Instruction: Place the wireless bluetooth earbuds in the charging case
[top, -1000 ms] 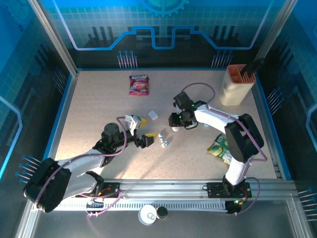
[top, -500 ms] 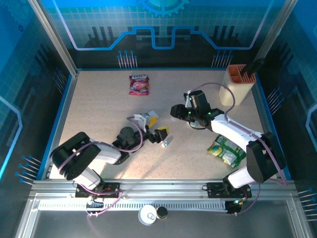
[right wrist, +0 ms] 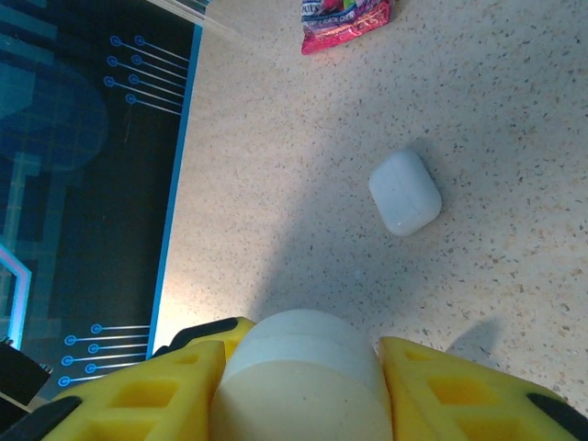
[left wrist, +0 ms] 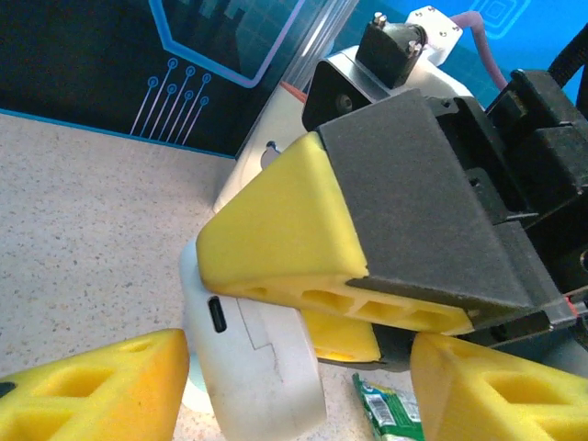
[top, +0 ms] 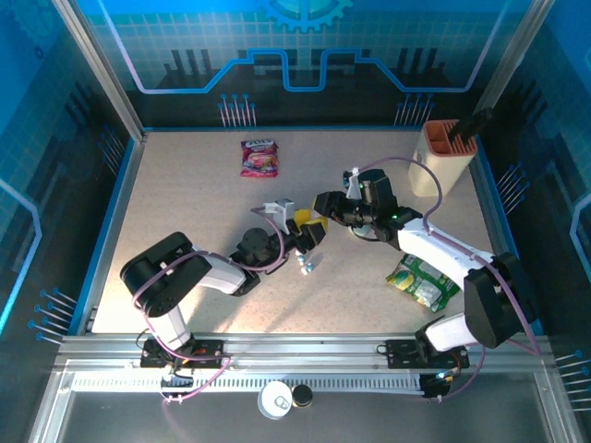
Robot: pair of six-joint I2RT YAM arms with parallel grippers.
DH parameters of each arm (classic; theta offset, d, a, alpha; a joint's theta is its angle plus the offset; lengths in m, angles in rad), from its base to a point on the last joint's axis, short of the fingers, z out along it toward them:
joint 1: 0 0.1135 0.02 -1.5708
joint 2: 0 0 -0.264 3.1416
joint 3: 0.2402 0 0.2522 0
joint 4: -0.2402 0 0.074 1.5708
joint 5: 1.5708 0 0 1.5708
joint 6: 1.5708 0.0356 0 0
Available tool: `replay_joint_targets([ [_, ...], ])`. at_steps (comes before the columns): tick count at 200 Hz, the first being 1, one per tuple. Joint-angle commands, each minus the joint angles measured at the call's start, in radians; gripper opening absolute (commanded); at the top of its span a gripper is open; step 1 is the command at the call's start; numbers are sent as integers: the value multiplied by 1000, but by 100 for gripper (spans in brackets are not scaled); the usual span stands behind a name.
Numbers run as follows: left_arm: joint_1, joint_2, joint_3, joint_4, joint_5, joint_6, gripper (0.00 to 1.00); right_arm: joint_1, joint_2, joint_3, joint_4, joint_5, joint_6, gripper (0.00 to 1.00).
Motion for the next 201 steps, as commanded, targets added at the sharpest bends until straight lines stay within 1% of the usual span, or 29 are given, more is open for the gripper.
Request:
replay_joint_targets([
  [1,-1,26,39,38,-16,-12,59,-2,-38,-13,37,-62,25,42],
  [12,-1,34,43,39,-13,-13,54,-2,-45,-16,39,-67,28,42],
  [18,-1,36,44,38,-13,-12,48,-2,-47,-18,39,-69,29,42],
  [31,0,38,43,39,-9,-9,41,-2,-50,-21,37,-76,30,42],
  [45,-1,35,42,39,-3,2,35,-2,-49,-23,37,-90,31,42],
  [67,-1,29,40,38,8,21,19,-2,-53,-24,38,-101,32,43],
  [81,1,26,37,38,23,29,14,-4,-55,-24,32,-96,22,44],
  [93,1,21,33,39,48,32,12,-6,-62,-24,31,-94,6,49],
  [104,4,12,24,39,72,30,12,-13,-73,-24,31,-91,-25,58],
  [119,20,-4,7,38,131,1,12,-24,-101,-24,27,-92,-114,69],
  [129,38,-14,-6,39,180,-33,12,-39,-117,-24,25,-112,-166,74],
  [152,85,-28,-21,39,365,-114,10,-82,-144,-24,29,-255,-307,78],
  [167,101,-37,-26,38,454,-173,10,-115,-151,-14,-31,-391,-436,78],
  [183,113,-50,-22,39,529,-254,10,-142,-169,5,-122,-497,-546,78],
  [201,117,-69,-16,38,580,-344,10,-157,-191,-5,-147,-579,-586,78],
])
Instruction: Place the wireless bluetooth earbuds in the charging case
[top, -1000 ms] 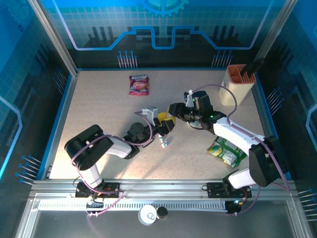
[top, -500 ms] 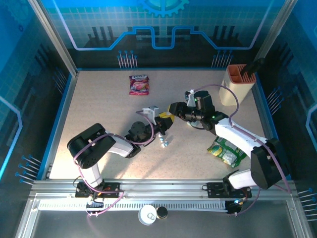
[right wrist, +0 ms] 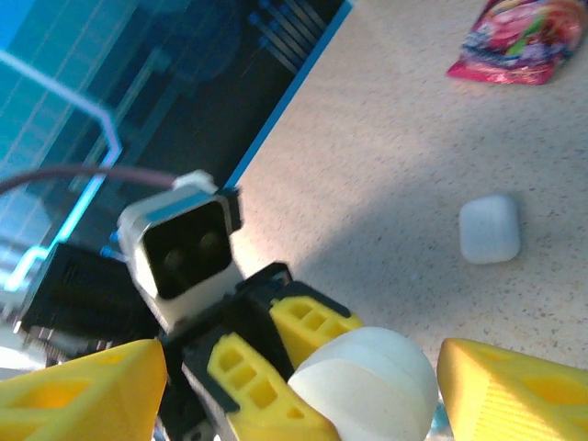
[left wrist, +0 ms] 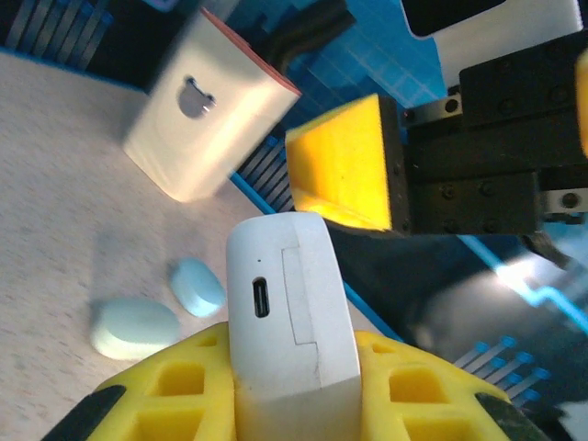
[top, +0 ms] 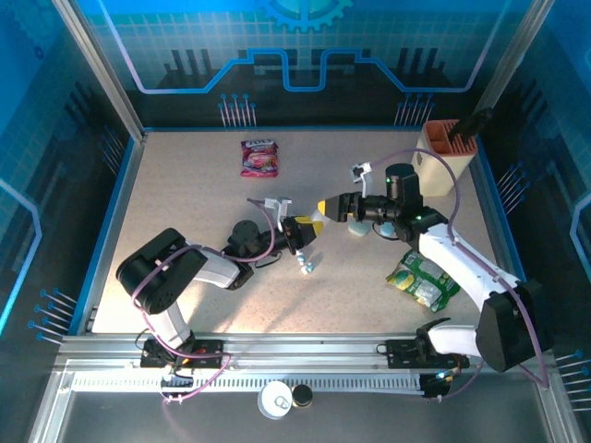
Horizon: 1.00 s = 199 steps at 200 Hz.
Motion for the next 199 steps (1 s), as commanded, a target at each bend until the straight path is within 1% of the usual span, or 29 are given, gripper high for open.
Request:
replay_joint_targets([
  [1,8,-53,1,30,165,-160,10,-26,-41,11,-90,-211,-174,78],
  [9,8,-62,4,30,181,-202,9,-29,-48,2,-89,-237,-171,77],
  [16,8,-68,8,30,197,-239,7,-32,-53,-5,-85,-233,-152,77],
  [23,8,-75,12,31,213,-269,7,-34,-55,-6,-73,-219,-122,76],
  [29,8,-80,15,30,224,-289,7,-39,-57,-40,-56,-212,-90,75],
  [38,8,-90,18,30,237,-309,7,-49,-51,-58,-24,-226,-39,74],
  [60,9,-109,23,31,240,-356,7,-56,-31,-102,86,-294,80,70],
  [81,17,-120,36,31,232,-419,5,-62,-30,-126,111,-324,99,67],
  [96,19,-123,47,30,233,-426,3,-67,-37,-136,107,-331,105,61],
  [112,19,-120,56,30,241,-427,2,-68,-40,-145,123,-337,126,51],
  [138,19,-107,69,30,276,-443,1,-70,-37,-156,169,-343,178,38],
  [149,19,-101,74,30,298,-449,1,-71,-35,-159,189,-340,194,38],
  [163,19,-99,72,30,309,-450,1,-75,-33,-159,201,-330,210,44],
  [172,19,-102,67,31,309,-448,1,-75,-33,-160,216,-324,225,45],
  [182,18,-106,60,30,309,-444,1,-78,-30,-164,242,-324,245,44],
  [199,20,-113,50,30,303,-435,1,-77,-25,-168,278,-336,273,38],
])
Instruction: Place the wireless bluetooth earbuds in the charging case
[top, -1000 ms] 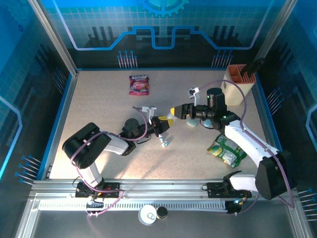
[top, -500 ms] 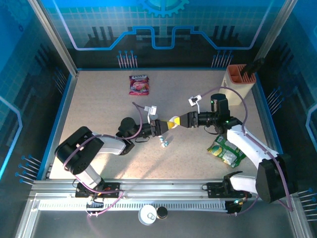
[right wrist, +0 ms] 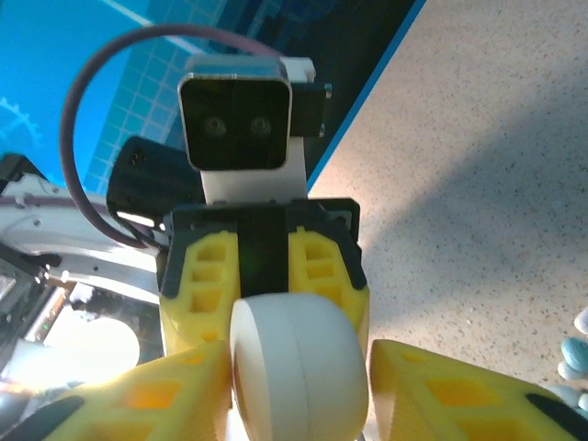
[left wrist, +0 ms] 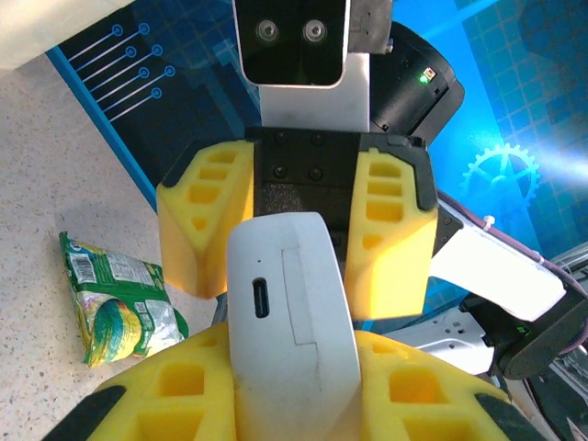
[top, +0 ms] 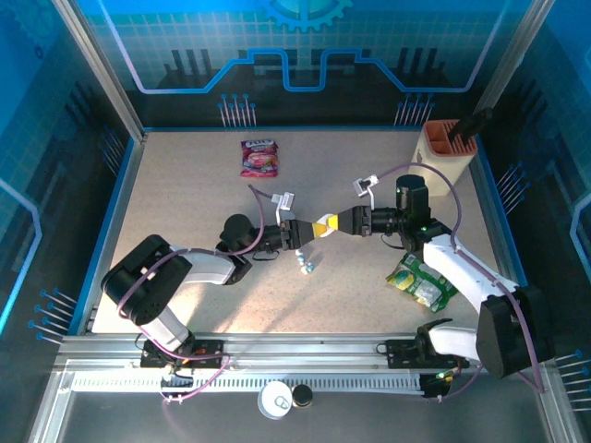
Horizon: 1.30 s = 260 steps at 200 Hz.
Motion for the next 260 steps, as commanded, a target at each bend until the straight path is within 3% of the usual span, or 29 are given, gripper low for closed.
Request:
replay_joint_targets([
  [1,1,-19,7,31,29,7,1,-15,7,-18,80,-14,60,38],
  [34,1,-17,1,31,8,33,8,-15,12,-31,127,-19,93,20],
  [66,2,-31,-5,31,-42,141,45,-18,8,-45,148,17,160,17],
  [92,0,-54,-19,31,-133,261,66,-42,14,-60,173,63,277,17],
  [115,-2,-73,-47,31,-241,404,76,-71,11,-99,252,110,418,17],
  [154,-59,-82,-84,31,-389,772,78,-93,3,-173,362,199,637,15],
  [188,-85,-49,-81,31,-354,1029,78,-82,-35,-206,414,244,734,13],
  [218,-87,-18,-60,32,-333,1144,76,-50,-65,-187,377,244,723,13],
  [260,-84,44,7,31,-342,1156,75,-5,-77,-158,390,222,706,14],
])
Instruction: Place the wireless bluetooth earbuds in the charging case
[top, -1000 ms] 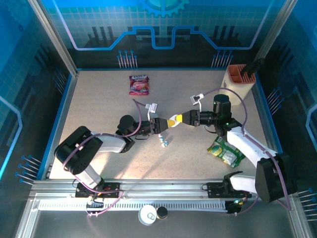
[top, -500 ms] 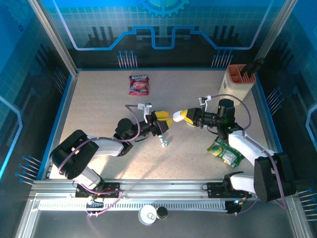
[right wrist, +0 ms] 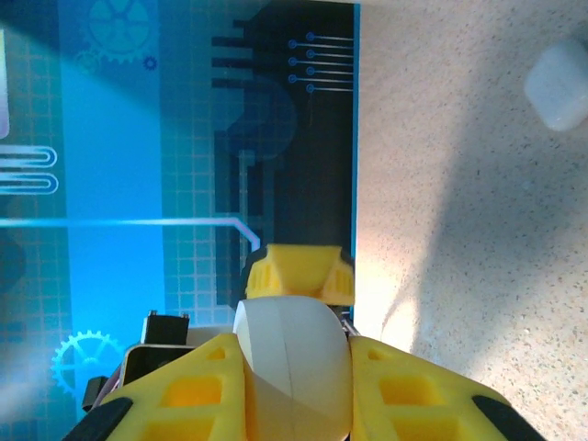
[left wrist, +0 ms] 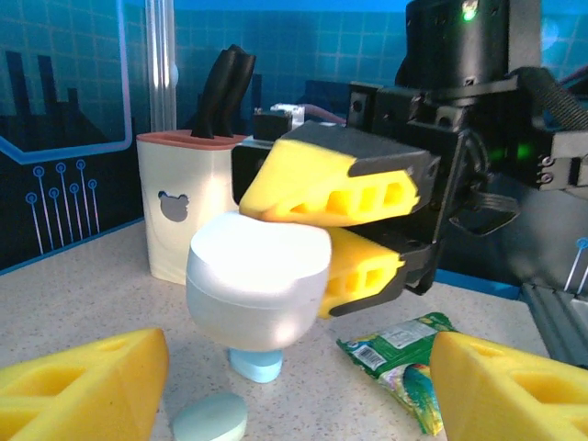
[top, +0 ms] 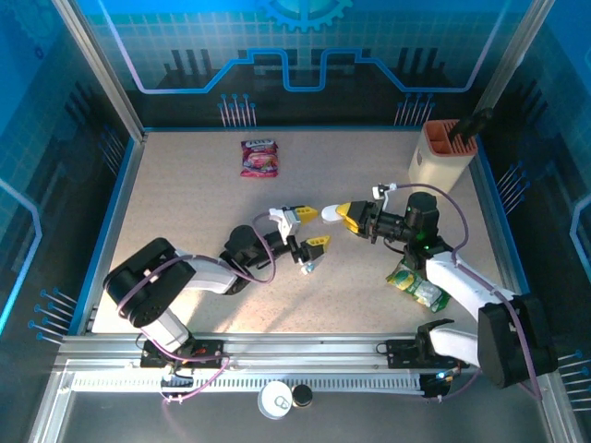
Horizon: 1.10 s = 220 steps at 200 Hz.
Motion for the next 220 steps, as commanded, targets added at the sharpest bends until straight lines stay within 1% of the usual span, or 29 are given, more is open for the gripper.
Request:
replay_joint_targets([
  [1,-2,35,62,28,0,66,75,28,-18,41,30,-11,3,14],
  [42,-2,79,125,27,53,29,70,44,-19,36,46,2,28,14],
  [64,-1,85,136,27,59,29,61,44,-12,26,89,4,67,14],
  [82,-2,87,143,28,70,30,57,43,-5,17,125,3,92,13],
  [111,-2,101,150,27,81,37,56,44,3,1,182,-1,121,13],
  [129,-2,100,149,27,76,37,53,43,3,-5,186,-6,123,13],
  [138,-3,97,150,28,76,37,51,44,1,-7,179,-6,117,13],
  [153,-2,90,148,27,72,44,51,44,-1,-7,154,-8,105,13],
  [193,-3,76,140,27,41,76,53,44,-4,5,103,-15,77,13],
  [220,-2,80,141,28,39,91,49,41,-1,7,83,-13,61,13],
])
